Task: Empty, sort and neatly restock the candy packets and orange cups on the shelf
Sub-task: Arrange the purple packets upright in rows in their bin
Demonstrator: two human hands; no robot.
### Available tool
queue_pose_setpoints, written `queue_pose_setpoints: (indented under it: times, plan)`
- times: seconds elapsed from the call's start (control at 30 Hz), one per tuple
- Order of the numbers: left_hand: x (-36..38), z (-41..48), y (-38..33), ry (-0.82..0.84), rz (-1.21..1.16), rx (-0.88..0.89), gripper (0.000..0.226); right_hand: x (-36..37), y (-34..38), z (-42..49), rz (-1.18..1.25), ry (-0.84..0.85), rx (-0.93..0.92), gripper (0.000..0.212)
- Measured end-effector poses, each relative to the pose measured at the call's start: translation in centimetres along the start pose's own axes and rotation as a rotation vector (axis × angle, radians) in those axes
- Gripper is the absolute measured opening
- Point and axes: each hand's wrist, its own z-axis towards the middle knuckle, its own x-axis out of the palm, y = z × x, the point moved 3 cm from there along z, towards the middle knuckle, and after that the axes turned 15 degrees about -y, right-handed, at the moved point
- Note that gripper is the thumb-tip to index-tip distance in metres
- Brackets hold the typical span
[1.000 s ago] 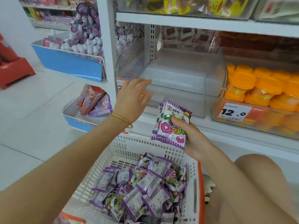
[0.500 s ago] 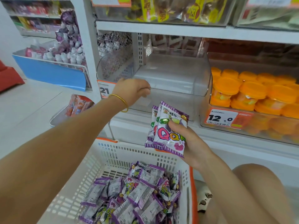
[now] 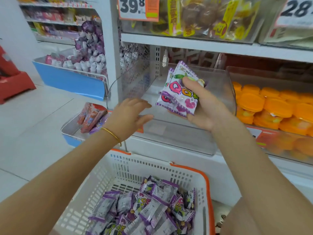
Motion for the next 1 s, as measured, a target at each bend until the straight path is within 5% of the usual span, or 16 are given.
queue_pose_setpoints:
  times: [0.1,0.23,0.33,0.47,0.63,0.8,1.0]
  plan:
    - [0.3,-1.6,2.6,0.024,0.098,-0.029,0.067,1.1,-0.3,6.2,-0.274,-0.141,-0.044,0.007]
    - [1.0,-2.4,3.3,-0.034,0.111,-0.015,0.068,2.3,-2.9,14.3,-0.634,-0.316,-0.123,0.043]
    - [0.8,-2.1,3.6,-0.058,0.054,0.0,0.065,3.6,-4.0,18.3,-0.816,-0.352,-0.279,0.03]
    - [0.5,-2.1,3.6,-0.094,0.0,0.025,0.06,4.3,-6.1,22.0,-0.966,-0.341,-0.427,0.066]
    - [0.7,-2.1,3.7,-0.066,-0.024,0.003,0.055,3.8,-8.3,23.3,-1.352,-0.367,-0.494,0.083]
    - [0.6,-2.1,3.6,-0.075,-0.011,-0.01,0.053,3.6,-8.8,24.2,-1.221,-0.305,-0.433,0.092]
    - [0.4,-2.1,3.5,-0.051,-0.014,-0.03,0.054,3.9,-8.2,24.4,-1.311,-0.526,-0.52,0.078]
